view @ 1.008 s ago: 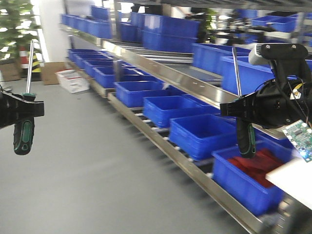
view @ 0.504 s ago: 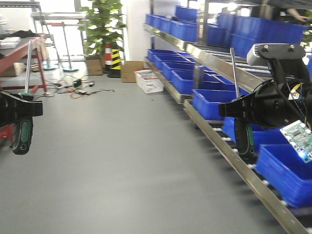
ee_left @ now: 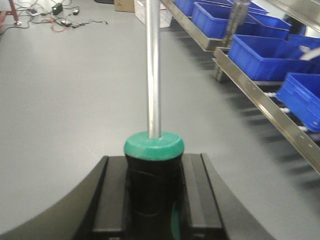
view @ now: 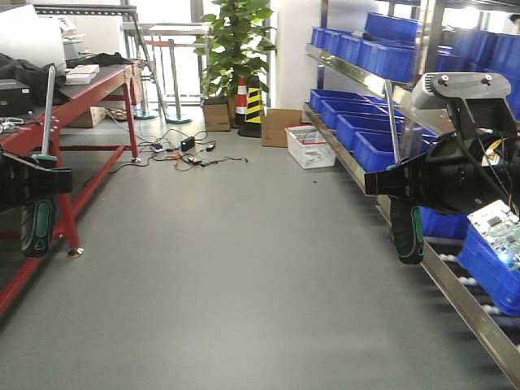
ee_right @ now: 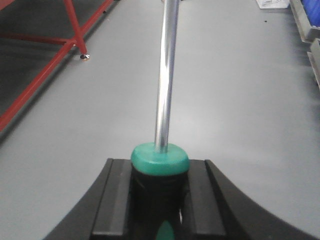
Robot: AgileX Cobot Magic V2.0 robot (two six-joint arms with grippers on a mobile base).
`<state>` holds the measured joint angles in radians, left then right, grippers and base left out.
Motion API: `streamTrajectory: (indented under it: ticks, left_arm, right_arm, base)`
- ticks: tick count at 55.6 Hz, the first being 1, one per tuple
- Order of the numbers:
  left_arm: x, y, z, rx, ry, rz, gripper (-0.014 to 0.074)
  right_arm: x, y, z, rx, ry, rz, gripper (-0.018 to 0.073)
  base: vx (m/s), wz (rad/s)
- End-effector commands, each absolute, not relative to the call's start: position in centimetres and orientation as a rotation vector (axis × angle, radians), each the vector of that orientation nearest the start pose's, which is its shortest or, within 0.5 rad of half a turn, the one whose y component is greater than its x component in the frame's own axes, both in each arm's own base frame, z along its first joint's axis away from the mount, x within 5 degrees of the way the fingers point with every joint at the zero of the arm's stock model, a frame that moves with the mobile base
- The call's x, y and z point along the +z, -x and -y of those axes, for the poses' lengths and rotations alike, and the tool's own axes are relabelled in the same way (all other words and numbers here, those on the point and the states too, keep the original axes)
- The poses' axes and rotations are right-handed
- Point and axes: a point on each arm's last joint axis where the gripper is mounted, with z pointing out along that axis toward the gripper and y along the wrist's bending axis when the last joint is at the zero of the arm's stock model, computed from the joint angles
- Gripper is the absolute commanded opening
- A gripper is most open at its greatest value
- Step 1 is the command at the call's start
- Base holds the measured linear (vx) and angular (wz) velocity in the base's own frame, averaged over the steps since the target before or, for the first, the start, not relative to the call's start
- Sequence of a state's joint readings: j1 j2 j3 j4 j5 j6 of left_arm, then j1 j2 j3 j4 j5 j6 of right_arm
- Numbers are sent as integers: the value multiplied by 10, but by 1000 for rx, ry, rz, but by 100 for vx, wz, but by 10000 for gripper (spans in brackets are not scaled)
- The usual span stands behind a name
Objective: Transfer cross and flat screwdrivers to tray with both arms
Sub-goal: 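Hold both screwdrivers while the base drives to the conveyor tray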
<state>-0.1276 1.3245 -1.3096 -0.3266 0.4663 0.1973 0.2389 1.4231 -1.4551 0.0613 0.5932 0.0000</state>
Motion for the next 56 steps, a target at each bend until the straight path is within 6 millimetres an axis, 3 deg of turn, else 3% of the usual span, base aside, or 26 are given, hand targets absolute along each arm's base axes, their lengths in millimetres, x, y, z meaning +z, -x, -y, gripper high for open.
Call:
streamTrajectory:
  ticks: [1, 35, 56]
  left_arm:
    - [442, -288, 50, -303, -89, -1795, 0]
    - [442, -288, 50, -303, -89, -1795, 0]
    - [442, -288, 50, -303, -89, -1795, 0]
  right_arm:
    - [449, -305, -77, 230, 193, -1872, -8]
    - [449, -305, -77, 230, 193, -1872, -8]
    - [449, -305, -77, 230, 193, -1872, -8]
  base:
    - [48, 20]
    - [49, 16]
    - [48, -18]
